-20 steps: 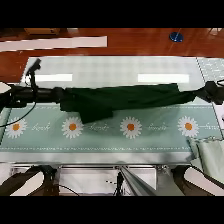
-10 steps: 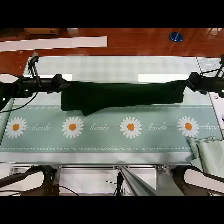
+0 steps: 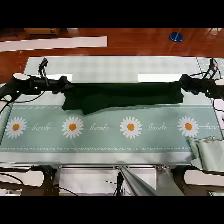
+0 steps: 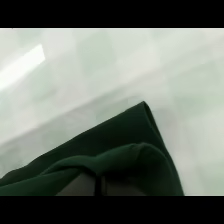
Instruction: Fold the shirts.
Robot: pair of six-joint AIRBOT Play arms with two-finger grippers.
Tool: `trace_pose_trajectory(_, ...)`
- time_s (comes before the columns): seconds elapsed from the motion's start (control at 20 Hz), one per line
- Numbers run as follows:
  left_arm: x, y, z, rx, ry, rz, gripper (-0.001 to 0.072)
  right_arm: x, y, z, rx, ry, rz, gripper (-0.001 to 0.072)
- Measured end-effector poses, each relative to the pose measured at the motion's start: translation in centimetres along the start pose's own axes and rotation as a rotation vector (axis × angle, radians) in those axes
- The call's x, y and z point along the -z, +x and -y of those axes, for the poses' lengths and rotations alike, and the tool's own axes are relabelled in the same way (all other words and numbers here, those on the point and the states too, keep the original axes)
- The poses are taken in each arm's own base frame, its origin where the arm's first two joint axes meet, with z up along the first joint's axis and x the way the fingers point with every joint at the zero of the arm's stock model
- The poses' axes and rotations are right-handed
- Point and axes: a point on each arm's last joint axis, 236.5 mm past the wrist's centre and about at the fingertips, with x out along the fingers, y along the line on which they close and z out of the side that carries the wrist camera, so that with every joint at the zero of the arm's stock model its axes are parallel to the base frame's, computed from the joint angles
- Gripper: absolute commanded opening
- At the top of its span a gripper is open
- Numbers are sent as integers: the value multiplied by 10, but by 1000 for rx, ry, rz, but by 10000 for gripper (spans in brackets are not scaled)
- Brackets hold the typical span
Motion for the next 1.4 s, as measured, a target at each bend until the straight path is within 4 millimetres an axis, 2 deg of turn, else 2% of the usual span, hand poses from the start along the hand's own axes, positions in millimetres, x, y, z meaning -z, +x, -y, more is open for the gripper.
trace_pose_trajectory(0.05, 1, 3, -4, -2, -8, -6, 333, 2, 2, 2, 4, 2, -5, 372)
trace_pose_trajectory(0.1, 4, 4, -5, 2, -15, -20, 334, 3, 4, 3, 4, 3, -10, 452)
trace_pose_trajectory(0.2, 5, 2, -7, 15, -21, -37, 333, -1, -2, 1, 0, -23, -15, 469)
trace_pose_trajectory(0.3, 3, -10, -10, 38, -26, -51, 324, -15, -17, 5, 22, -78, -9, 483)
trace_pose_trajectory(0.35, 2, -18, -11, 51, -30, -56, 311, -21, -26, 9, 41, -97, -15, 564)
trace_pose_trajectory(0.45, -3, -36, -10, 71, -31, -52, 311, -28, -42, 26, 90, -110, -48, 597)
trace_pose_trajectory(0.6, -8, -58, -2, 85, -10, -34, 311, -16, -52, 52, 111, -30, -145, 603)
trace_pose_trajectory(0.8, -10, -73, 15, 94, 36, -18, 311, 15, -33, 49, -10, 141, -285, 603)
trace_pose_trajectory(1.05, -6, -73, 28, 105, 66, -29, 311, 48, 7, 20, -94, 202, -392, 590)
trace_pose_trajectory(1.1, -5, -72, 30, 107, 71, -33, 311, 53, 15, 12, -103, 215, -404, 505)
trace_pose_trajectory(1.15, -4, -71, 32, 109, 75, -36, 310, 57, 23, 5, -108, 218, -409, 294)
trace_pose_trajectory(1.2, -3, -71, 34, 111, 78, -39, 311, 62, 30, 2, -102, 214, -414, 47)
trace_pose_trajectory(1.3, -2, -70, 36, 112, 82, -43, 308, 66, 36, -5, -102, 202, -420, 26)
trace_pose_trajectory(1.4, -2, -69, 37, 115, 84, -45, 306, 59, 33, -15, -121, 171, -403, 25)
